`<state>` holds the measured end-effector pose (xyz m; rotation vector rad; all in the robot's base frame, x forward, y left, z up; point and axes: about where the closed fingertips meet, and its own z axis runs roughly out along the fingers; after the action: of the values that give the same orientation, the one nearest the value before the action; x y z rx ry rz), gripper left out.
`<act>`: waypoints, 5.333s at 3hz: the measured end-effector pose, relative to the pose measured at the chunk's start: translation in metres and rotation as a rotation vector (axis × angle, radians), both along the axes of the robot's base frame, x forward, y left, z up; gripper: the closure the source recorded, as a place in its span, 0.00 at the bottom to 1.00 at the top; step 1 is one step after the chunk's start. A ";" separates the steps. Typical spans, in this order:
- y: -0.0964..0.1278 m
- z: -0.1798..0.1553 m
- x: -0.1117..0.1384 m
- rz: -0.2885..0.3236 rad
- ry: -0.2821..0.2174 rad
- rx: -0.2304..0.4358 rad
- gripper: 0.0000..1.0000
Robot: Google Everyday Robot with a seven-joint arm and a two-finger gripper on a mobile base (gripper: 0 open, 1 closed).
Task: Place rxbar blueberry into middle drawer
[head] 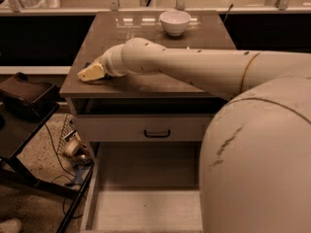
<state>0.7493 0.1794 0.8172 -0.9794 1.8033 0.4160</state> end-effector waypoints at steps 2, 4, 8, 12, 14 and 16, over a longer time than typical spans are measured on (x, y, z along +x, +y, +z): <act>0.000 0.002 0.000 0.000 0.000 0.000 1.00; 0.000 0.002 0.000 0.000 -0.001 0.000 1.00; -0.155 0.177 0.028 -0.057 -0.367 -0.435 1.00; -0.205 0.140 -0.106 -0.087 -0.189 -0.270 1.00; -0.206 0.011 -0.242 0.056 -0.047 -0.310 1.00; -0.192 -0.094 -0.308 0.198 0.071 -0.358 1.00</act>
Offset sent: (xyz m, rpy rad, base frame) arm 0.0430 -0.0533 0.0723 -0.1235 -0.2223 -0.0061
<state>0.4413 -0.0128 0.7228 -1.4142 1.8900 0.2547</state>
